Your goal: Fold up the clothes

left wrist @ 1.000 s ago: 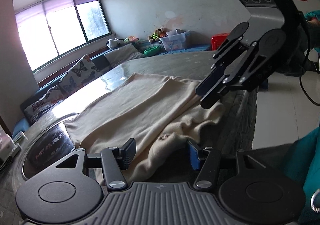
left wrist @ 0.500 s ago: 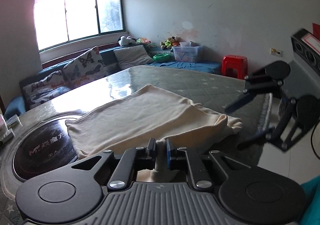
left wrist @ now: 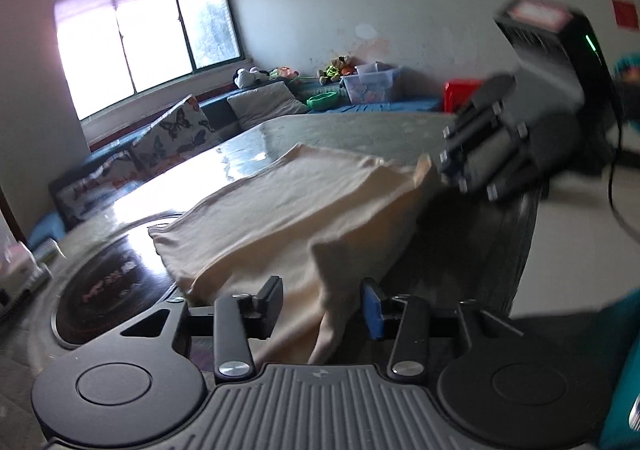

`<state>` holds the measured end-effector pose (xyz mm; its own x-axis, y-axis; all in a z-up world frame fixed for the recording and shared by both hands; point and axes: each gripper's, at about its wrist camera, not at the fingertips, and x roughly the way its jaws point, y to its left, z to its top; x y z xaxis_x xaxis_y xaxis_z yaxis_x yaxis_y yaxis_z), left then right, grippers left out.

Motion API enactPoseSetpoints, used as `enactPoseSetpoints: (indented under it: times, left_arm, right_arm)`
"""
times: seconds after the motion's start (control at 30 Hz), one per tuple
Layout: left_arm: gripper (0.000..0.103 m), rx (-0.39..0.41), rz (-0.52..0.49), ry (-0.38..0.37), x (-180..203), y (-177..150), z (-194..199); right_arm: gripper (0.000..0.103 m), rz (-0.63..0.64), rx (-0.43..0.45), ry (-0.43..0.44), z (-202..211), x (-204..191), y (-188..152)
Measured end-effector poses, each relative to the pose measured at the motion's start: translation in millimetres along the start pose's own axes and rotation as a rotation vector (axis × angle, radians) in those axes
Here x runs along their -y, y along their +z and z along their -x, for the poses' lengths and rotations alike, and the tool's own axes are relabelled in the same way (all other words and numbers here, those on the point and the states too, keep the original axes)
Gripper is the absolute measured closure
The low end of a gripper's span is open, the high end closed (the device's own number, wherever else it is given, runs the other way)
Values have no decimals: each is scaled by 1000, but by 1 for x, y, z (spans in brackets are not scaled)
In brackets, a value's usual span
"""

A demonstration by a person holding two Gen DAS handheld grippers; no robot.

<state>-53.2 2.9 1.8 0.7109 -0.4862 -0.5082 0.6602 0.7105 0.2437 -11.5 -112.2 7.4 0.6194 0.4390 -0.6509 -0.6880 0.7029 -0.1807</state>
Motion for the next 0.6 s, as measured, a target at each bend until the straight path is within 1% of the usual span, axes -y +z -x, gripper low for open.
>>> enactPoseSetpoints:
  times: [0.1, 0.23, 0.3, 0.33, 0.37, 0.4, 0.43, 0.5, 0.6]
  left_arm:
    - [57, -20, -47, 31, 2, -10, 0]
    - [57, -23, -104, 57, 6, -13, -4]
    - [59, -24, -119, 67, 6, -12, -7]
    - [66, -22, -134, 77, 7, -12, -8]
    - [76, -20, -149, 86, 8, -12, -9]
    - [82, -23, -150, 85, 8, -12, -10]
    - [92, -23, -138, 78, 8, -12, -11]
    - [96, -15, -107, 70, 6, -10, -7]
    - [98, 6, -67, 54, 4, -7, 4]
  right_arm:
    - [89, -50, 8, 2, 2, 3, 0]
    - [91, -77, 26, -4, 4, 6, 3]
    - [92, -80, 37, -8, 6, 5, 4]
    - [92, -82, 42, -10, 7, 5, 5]
    - [92, -83, 48, -13, 8, 5, 5]
    - [93, -85, 53, -15, 9, 5, 5]
    - [93, -87, 59, -17, 10, 4, 6]
    - [93, -90, 70, -21, 12, 4, 6]
    - [94, -93, 84, -27, 16, 3, 8]
